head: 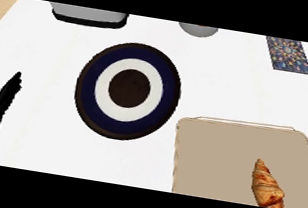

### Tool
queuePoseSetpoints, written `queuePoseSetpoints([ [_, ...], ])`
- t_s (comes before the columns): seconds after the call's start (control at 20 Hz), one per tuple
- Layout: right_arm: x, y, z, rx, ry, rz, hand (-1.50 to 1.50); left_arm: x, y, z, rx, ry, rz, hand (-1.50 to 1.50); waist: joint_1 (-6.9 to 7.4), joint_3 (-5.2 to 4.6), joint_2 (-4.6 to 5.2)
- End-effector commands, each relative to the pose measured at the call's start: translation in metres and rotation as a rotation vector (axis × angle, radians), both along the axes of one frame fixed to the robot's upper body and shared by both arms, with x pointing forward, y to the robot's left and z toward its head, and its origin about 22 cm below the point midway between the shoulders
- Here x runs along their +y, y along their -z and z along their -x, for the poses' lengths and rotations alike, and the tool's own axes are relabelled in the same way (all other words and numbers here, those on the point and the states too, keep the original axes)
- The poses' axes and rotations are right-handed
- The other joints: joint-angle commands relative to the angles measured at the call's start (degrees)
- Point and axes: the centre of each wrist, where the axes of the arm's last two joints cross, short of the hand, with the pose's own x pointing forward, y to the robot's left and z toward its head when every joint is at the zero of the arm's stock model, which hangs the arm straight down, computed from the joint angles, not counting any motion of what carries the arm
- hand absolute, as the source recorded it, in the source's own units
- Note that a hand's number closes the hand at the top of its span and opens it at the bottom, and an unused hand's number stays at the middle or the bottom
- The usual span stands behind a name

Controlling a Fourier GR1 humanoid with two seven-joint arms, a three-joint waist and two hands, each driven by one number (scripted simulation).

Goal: Pick the croissant from the tray and place it in the plate

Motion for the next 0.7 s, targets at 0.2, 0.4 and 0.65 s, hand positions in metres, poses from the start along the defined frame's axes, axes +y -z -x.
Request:
queuePoseSetpoints([
  [0.2, -0.007, -0.019, 0.034, 0.359, 0.077, 0.332, -1.5, -0.002, 0.003, -0.002, -0.006, 0.018, -0.001, 0.0, 0.68, -0.19, 0.64],
  [0.4, -0.009, -0.037, 0.017, 0.508, 0.151, 0.383, -1.5, 0.003, -0.013, 0.001, -0.014, 0.045, 0.005, 0.0, 2.32, -0.03, 0.66],
  [0.65, -0.001, -0.042, -0.008, 0.653, 0.186, 0.445, -1.5, -0.014, 0.0, 0.003, -0.01, 0.037, 0.002, 0.0, 2.31, 0.03, 0.57],
])
